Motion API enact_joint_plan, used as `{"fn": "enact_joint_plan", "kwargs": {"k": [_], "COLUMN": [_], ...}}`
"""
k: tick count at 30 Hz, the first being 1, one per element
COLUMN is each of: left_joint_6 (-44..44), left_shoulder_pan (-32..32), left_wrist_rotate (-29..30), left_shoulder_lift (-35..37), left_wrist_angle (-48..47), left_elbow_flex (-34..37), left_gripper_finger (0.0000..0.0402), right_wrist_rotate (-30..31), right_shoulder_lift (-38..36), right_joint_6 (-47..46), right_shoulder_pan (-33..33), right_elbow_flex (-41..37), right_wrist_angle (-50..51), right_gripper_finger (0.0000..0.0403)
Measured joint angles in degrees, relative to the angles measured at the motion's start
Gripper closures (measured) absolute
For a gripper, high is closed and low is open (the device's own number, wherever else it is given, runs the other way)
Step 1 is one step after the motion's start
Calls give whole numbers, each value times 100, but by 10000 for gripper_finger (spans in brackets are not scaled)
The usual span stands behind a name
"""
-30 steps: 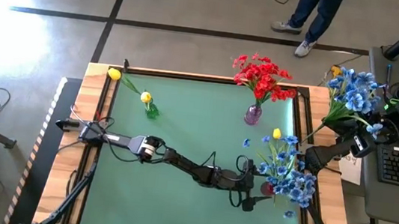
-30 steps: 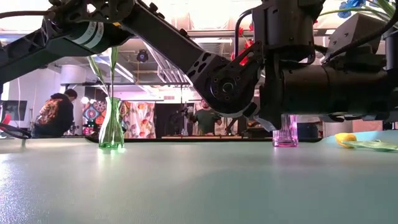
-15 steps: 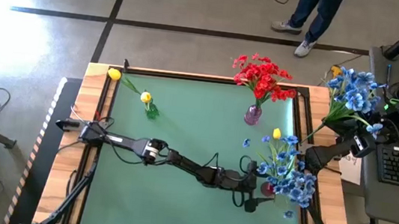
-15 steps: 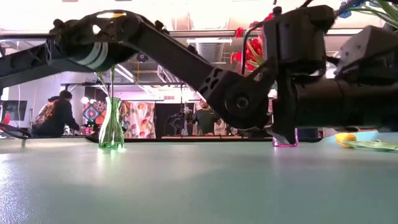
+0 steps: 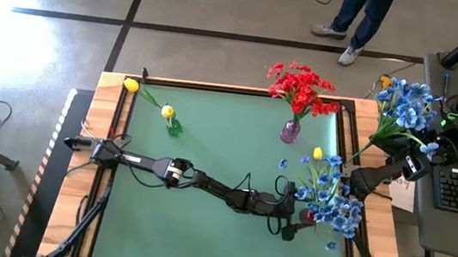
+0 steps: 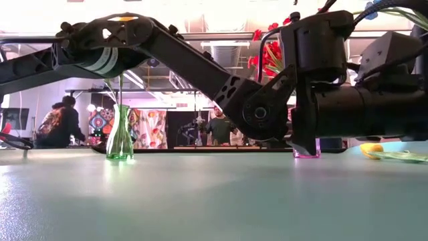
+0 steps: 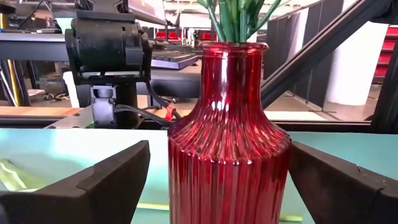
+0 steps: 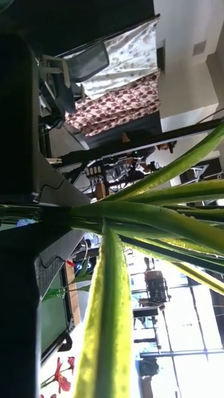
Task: Sort flowers into vase by color
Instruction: Put the blue flower into the red vase
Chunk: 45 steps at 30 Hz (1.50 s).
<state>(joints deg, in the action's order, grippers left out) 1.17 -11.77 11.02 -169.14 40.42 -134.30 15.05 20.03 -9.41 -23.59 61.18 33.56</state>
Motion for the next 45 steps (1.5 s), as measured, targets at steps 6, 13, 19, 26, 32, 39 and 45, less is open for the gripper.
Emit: {"fn": "enact_joint_plan", "kwargs": {"k": [6, 13, 19, 26, 32, 39, 45], "left_joint_6": [-39, -9, -2, 0, 0, 0, 0], "left_shoulder_pan": [7, 4, 4, 4, 4, 2, 2], "left_wrist_rotate": [-5, -8, -6, -6, -3, 24, 29], "left_shoulder_lift": [0, 0, -2, -4, -13, -13, -13], "left_wrist_angle": [4, 11, 12, 11, 7, 7, 4], "left_elbow_flex": [2, 2, 4, 4, 4, 6, 7], "left_gripper_finger": [67, 90, 93, 93, 93, 93, 93], "right_wrist_rotate": [0, 0, -1, -199, -463, -862, -1650], "right_shoulder_lift": [0, 0, 1, 26, 169, 811, 1350], "right_joint_6": [0, 0, -2, 225, 593, 566, -24], "right_shoulder_pan": [0, 0, 0, -1, 0, -2, -2], "right_elbow_flex": [1, 0, 1, 1, 1, 1, -1], "right_wrist_angle": [0, 0, 0, -448, -1084, -1444, -1465], "right_gripper_finger": [381, 381, 381, 380, 380, 380, 380]}}
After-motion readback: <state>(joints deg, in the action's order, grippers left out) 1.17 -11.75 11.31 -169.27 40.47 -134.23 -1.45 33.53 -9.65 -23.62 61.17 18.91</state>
